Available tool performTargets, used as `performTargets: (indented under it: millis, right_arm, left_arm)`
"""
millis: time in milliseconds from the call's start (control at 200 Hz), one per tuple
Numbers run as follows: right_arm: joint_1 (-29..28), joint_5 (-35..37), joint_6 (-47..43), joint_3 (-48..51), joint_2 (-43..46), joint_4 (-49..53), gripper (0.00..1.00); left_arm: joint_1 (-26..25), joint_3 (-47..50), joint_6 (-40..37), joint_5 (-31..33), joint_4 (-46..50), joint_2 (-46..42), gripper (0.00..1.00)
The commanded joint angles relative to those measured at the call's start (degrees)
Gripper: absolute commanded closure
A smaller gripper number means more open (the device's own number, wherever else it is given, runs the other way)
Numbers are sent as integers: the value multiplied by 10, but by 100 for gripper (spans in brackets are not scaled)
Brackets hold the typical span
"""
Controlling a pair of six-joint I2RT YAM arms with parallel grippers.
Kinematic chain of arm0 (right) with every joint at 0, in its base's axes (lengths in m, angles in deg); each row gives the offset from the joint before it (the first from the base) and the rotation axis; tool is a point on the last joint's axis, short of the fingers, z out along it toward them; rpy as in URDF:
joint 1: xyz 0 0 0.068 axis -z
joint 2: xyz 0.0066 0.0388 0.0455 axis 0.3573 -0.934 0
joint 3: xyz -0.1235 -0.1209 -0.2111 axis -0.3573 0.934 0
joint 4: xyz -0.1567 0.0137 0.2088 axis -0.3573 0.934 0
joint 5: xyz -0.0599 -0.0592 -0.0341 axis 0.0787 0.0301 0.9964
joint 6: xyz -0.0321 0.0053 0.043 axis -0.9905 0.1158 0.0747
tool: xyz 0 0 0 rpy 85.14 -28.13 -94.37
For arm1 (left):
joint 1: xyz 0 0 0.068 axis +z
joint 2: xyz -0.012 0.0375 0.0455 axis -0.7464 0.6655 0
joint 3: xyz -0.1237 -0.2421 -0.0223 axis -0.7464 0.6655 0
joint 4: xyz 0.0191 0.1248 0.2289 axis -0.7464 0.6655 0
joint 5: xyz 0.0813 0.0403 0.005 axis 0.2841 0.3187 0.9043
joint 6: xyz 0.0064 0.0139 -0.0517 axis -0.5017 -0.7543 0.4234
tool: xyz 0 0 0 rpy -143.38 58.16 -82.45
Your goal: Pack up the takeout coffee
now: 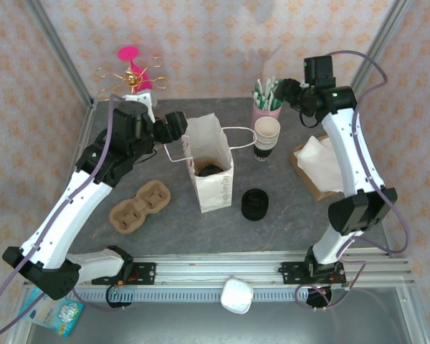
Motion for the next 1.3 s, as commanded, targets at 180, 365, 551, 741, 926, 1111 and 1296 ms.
performTargets:
  millis: [180, 365, 551, 741, 926, 1111, 1296]
  right_arm:
    - [68, -56, -19, -45, -116, -127, 36]
    - [69, -24, -27, -153, -210, -82, 42]
    - [69, -2, -26, -180, -240, -84, 53]
    - [70, 6, -40, -182, -242, -85, 72]
    - [70, 6, -50, -187, -249, -82, 82]
    - [69, 13, -57, -190, -240, -78, 94]
    - [70, 18, -62, -181, -203, -74, 100]
  left_arm:
    - [6, -45, -83, -10, -37, 45, 20]
    - [5, -48, -101, -1, -49, 52, 19]
    - [5, -47, -105, -1, -53, 58, 19]
    - [6, -50, -106, -2, -54, 61, 19]
    - [6, -50, -102, -5, -60, 63, 19]
    - [6, -53, -98, -11, -58, 62, 19]
    - [6, -55, -93, -12, -61, 57, 19]
